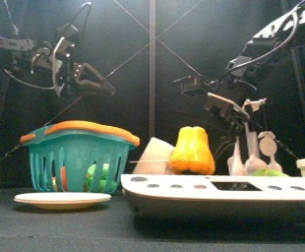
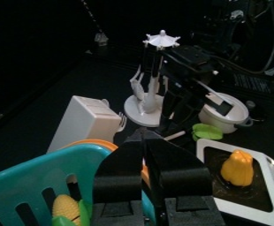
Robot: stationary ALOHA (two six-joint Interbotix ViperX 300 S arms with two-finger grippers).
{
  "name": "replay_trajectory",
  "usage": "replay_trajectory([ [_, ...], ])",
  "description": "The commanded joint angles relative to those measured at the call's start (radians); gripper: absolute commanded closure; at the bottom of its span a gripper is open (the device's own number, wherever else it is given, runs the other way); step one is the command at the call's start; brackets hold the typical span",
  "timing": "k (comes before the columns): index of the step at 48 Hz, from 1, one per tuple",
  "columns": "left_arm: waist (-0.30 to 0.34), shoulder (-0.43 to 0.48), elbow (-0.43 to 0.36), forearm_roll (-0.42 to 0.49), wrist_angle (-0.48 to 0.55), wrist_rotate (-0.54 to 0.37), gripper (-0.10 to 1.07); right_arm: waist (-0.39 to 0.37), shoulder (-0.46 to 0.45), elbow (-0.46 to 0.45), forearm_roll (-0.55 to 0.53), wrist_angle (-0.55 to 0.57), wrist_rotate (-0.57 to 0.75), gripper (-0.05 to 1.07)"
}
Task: Grab knife with other hand
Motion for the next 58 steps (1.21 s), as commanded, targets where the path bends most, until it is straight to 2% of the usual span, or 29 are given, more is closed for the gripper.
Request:
replay_trajectory([
  [1, -0.006, -0.003, -0.015, -0.005, -0.003, 0.002, 0.63, 0.014, -0.048, -0.032, -0.015, 0.034, -0.002, 0.58],
  [4, -0.015, -0.003, -0.023, -0.026, -0.003, -0.003, 0.61, 0.052, -0.075, -0.044, -0.046, 0.084, -0.002, 0.58],
  [6, -0.021, -0.005, -0.037, -0.072, -0.003, -0.014, 0.58, 0.094, -0.097, -0.054, -0.097, 0.138, -0.002, 0.58],
  [8, -0.031, -0.002, -0.057, -0.137, 0.005, -0.032, 0.51, 0.127, -0.114, -0.063, -0.15, 0.21, 0.0, 0.58],
  [11, -0.067, 0.009, -0.075, -0.163, 0.037, -0.054, 0.31, 0.167, -0.126, -0.075, -0.216, 0.316, -0.002, 0.58],
  [13, -0.1, 0.018, -0.074, -0.156, 0.038, -0.064, 0.08, 0.202, -0.124, -0.077, -0.268, 0.382, -0.002, 0.58],
  [14, -0.109, 0.018, -0.071, -0.149, 0.038, -0.067, 0.0, 0.213, -0.126, -0.078, -0.278, 0.402, -0.002, 0.58],
  [15, -0.12, 0.015, -0.071, -0.138, 0.038, -0.072, -0.07, 0.221, -0.124, -0.078, -0.288, 0.419, 0.0, 0.58],
  [16, -0.13, 0.014, -0.072, -0.132, 0.038, -0.08, -0.08, 0.227, -0.124, -0.078, -0.295, 0.426, 0.0, 0.58],
  [18, -0.155, 0.015, -0.077, -0.121, 0.035, -0.103, -0.06, 0.236, -0.124, -0.081, -0.307, 0.451, -0.002, 0.58],
  [21, -0.16, 0.028, -0.077, -0.114, 0.023, -0.137, -0.04, 0.242, -0.118, -0.083, -0.334, 0.468, -0.002, 0.58],
  [28, -0.155, 0.046, -0.044, -0.029, -0.092, -0.27, -0.04, 0.27, -0.091, -0.084, -0.387, 0.491, -0.002, 0.58],
  [31, -0.12, 0.052, -0.021, 0.06, -0.127, -0.35, -0.04, 0.281, -0.086, -0.086, -0.394, 0.492, -0.002, 0.58],
  [37, -0.051, 0.087, -0.002, 0.348, -0.238, -0.572, -0.04, 0.304, -0.075, -0.101, -0.397, 0.492, -0.002, 0.58],
  [40, -0.012, 0.117, -0.003, 0.448, -0.272, -0.661, -0.03, 0.311, -0.055, -0.115, -0.414, 0.492, -0.003, 0.58],
  [44, 0.038, 0.173, -0.012, 0.526, -0.316, -0.752, -0.03, 0.316, -0.028, -0.133, -0.434, 0.492, -0.003, 0.58],
  [50, 0.071, 0.23, -0.026, 0.565, -0.362, -0.784, 0.01, 0.322, -0.008, -0.143, -0.434, 0.492, -0.003, 0.58],
  [58, 0.071, 0.238, -0.034, 0.571, -0.362, -0.787, 0.28, 0.328, 0.002, -0.143, -0.434, 0.492, -0.003, 0.58],
])
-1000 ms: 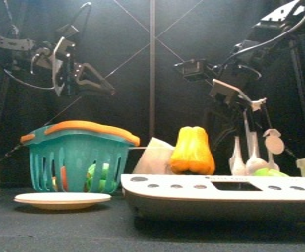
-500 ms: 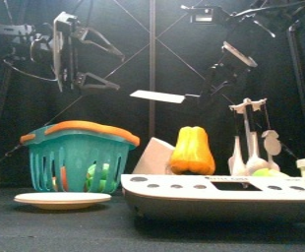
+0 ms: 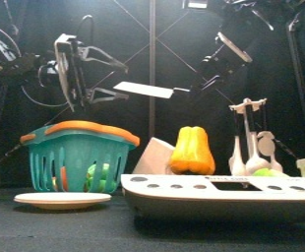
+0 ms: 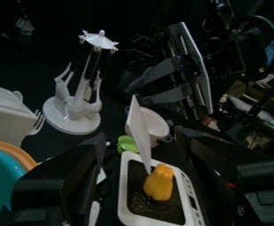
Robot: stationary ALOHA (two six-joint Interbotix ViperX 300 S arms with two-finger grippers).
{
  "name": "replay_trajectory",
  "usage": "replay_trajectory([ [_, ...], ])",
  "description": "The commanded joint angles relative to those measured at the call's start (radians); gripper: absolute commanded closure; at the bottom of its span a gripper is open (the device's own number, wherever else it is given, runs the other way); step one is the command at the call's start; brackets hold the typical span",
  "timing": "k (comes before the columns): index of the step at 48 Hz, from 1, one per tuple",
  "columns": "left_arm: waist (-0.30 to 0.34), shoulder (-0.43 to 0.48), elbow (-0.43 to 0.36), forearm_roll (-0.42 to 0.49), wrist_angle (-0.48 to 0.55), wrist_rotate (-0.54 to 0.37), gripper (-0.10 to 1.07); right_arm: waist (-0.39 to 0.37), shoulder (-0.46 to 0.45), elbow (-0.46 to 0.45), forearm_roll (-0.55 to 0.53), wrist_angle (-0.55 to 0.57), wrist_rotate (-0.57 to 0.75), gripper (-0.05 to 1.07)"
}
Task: Grab knife with other hand
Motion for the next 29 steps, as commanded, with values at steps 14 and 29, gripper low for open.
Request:
replay_trajectory([
  [14, 0.0, -0.002, -0.023, 0.038, -0.009, -0.003, 0.55, 0.0, -0.003, -0.028, -0.006, 0.005, 0.0, 0.58],
  [29, 0.0, -0.002, -0.015, 0.035, -0.008, -0.014, 0.79, 0.005, -0.003, -0.037, -0.006, 0.002, 0.002, 0.24],
])
